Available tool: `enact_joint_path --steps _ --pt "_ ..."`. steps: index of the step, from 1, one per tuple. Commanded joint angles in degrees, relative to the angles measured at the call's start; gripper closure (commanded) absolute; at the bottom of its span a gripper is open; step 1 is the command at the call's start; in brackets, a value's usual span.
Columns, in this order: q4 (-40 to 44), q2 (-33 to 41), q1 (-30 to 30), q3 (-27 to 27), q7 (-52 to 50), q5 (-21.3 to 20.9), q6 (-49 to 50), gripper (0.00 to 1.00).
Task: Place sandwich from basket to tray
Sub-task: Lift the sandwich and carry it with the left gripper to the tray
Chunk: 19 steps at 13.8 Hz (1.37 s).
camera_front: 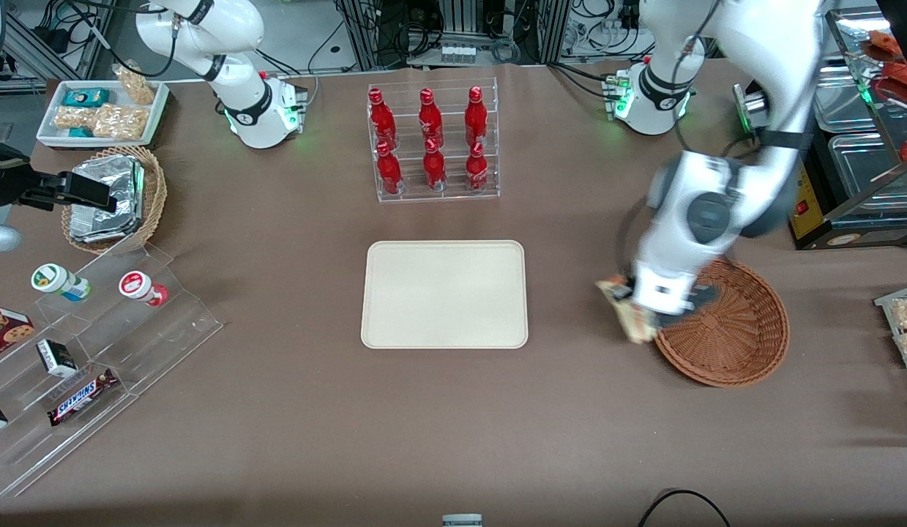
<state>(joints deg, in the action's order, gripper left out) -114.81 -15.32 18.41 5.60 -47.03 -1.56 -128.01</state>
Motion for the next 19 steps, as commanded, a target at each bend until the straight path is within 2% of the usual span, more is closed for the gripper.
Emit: enact_joint_path --steps 1,3,5,7,12,14,15,16,17,19 --pt "4.1 -2.7 10.0 -0.6 -0.7 0.9 1.4 0.91" --pt "9.8 -8.8 16.5 -0.6 -0.8 2.3 0.9 0.90" --pt "21.3 -18.6 21.6 -0.6 -1.1 5.4 1.2 0.88" --pt "28.4 -25.5 25.3 -0.7 -2.5 5.8 1.4 0.88" --pt "30.0 -28.0 26.6 -0.8 -3.1 5.2 1.1 0.87" --pt "31.1 -28.9 26.6 -0.8 -3.2 5.2 1.1 0.81" --pt "31.1 -28.9 26.6 -0.8 -3.3 5.2 1.1 0.56" --pt "31.1 -28.8 26.5 -0.8 -3.5 5.2 1.1 0.25" --pt "31.1 -28.8 26.5 -0.9 -3.7 5.2 1.1 0.00" --pt "31.0 -28.5 26.4 -1.1 -3.8 5.0 1.4 0.00"
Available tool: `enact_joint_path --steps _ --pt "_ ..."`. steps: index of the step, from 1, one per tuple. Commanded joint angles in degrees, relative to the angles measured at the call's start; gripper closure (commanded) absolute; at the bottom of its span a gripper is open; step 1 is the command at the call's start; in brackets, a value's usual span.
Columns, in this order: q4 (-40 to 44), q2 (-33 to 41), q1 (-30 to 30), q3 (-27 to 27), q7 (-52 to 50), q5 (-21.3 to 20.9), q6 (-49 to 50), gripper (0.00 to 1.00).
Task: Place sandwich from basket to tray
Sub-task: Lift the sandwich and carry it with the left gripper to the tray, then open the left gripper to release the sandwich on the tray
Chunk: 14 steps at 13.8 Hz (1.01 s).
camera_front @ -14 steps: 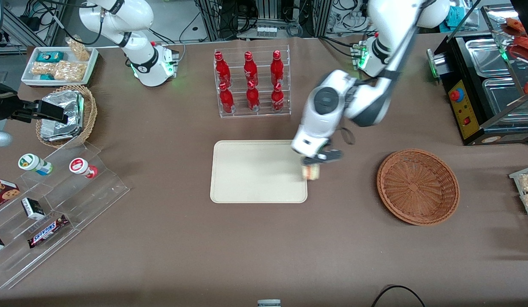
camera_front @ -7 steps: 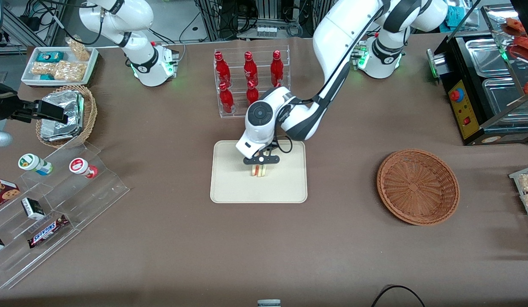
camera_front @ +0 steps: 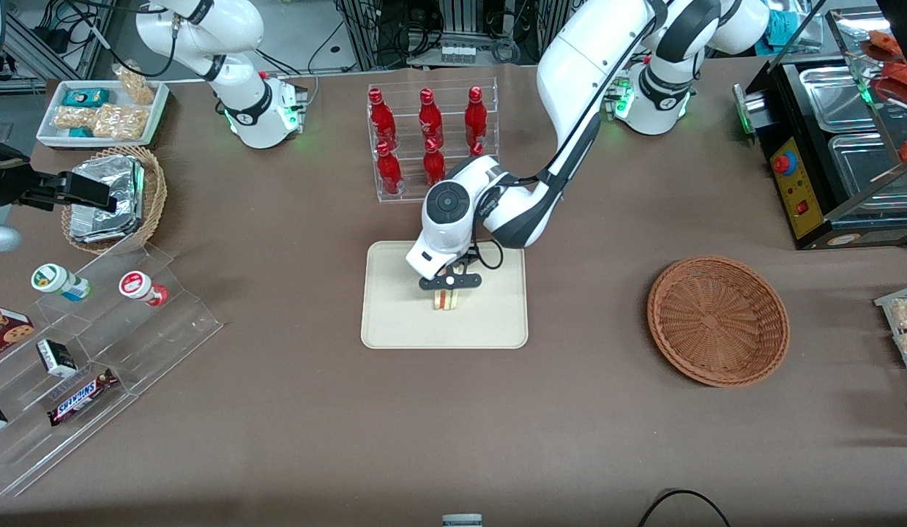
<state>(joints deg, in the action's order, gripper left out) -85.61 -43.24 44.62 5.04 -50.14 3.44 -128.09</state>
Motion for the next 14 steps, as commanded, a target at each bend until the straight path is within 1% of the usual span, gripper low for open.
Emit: enact_joint_path --steps 1,2,4,6,9,12,14 --pt "1.7 -0.1 -0.1 -0.7 -0.7 -0.1 1.7 0.00" --pt "1.4 0.8 -0.3 -1.6 -0.7 -0.1 2.5 0.00" --pt "0.9 4.7 -0.6 -4.1 -0.4 0.3 7.2 0.00" --pt "1.0 8.5 -5.0 -4.2 0.2 0.7 11.6 0.00" --pt "1.0 13.5 -8.1 -4.2 0.7 1.0 17.2 0.00" --pt "0.9 19.0 -13.0 -4.2 6.7 1.1 25.2 0.00" --pt "0.9 22.1 -18.1 -4.2 12.7 1.1 32.0 0.00"
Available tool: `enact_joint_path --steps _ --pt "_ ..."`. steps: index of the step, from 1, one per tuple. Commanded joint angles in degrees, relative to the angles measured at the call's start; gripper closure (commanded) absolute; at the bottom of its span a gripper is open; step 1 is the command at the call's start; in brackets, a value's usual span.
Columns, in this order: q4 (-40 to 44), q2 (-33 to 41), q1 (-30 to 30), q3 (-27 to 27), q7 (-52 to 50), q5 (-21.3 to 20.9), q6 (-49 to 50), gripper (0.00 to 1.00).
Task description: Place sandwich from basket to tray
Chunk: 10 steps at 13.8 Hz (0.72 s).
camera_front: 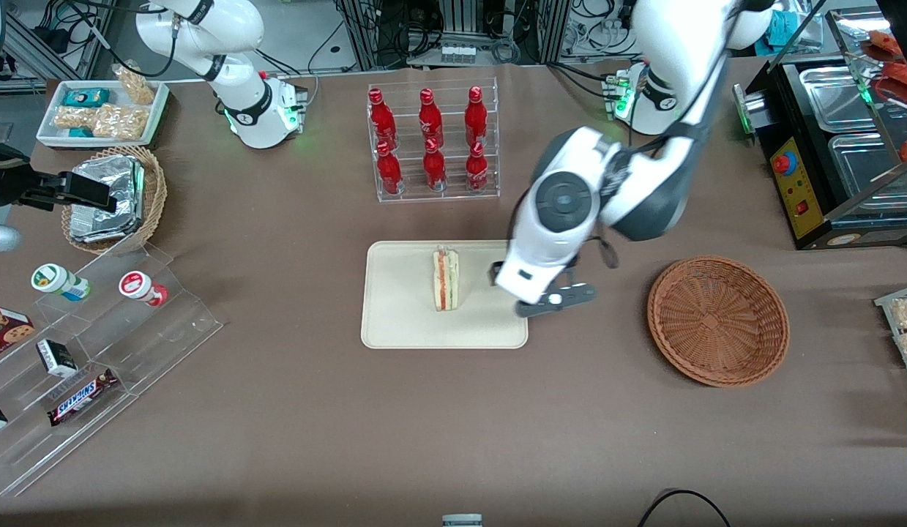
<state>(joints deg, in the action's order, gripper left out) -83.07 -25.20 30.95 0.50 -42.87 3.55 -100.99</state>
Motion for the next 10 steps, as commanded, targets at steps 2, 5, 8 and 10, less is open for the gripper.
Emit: enact_joint_path --steps 2,5,8,10 --pt "-1.7 7.7 -10.0 0.4 13.0 1.0 11.9 0.00" --pt "-1.6 13.1 -19.2 0.3 24.6 0.8 21.9 0.00" --pt "-1.6 17.7 -28.9 0.2 36.8 -0.1 28.6 0.00" --pt "-1.0 19.0 -33.4 0.1 43.5 -0.6 30.8 0.00"
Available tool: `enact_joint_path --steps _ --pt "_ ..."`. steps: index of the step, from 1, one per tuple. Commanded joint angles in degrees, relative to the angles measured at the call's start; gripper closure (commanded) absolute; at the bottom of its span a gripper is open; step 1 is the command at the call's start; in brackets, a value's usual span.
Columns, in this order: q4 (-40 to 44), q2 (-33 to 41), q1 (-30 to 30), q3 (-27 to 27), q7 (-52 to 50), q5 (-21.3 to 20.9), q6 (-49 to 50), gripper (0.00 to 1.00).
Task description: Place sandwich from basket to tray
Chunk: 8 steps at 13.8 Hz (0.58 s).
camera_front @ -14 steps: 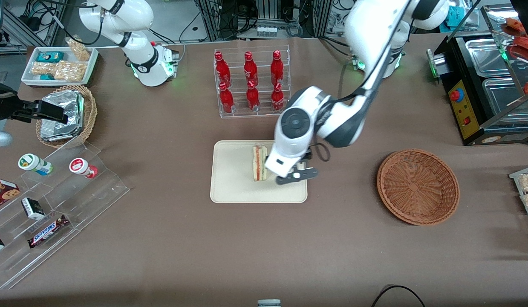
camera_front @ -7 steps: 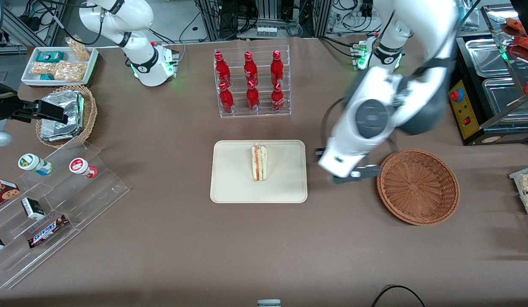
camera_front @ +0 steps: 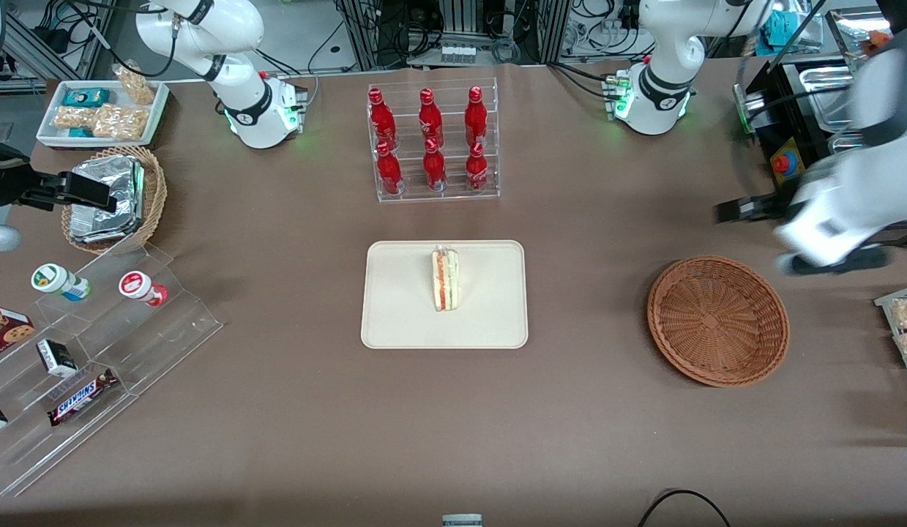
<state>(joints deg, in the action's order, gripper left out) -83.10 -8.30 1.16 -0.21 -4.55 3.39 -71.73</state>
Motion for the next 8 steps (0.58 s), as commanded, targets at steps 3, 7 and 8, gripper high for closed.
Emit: enact_joint_path --steps 3,7,8 --pt "0.7 2.5 -3.7 1.3 4.7 -4.0 2.2 0.00" --pt "3.8 1.9 -2.9 2.7 -3.8 -3.7 5.2 0.00" --pt "3.7 2.1 -3.0 2.7 -3.5 -3.5 5.0 0.00"
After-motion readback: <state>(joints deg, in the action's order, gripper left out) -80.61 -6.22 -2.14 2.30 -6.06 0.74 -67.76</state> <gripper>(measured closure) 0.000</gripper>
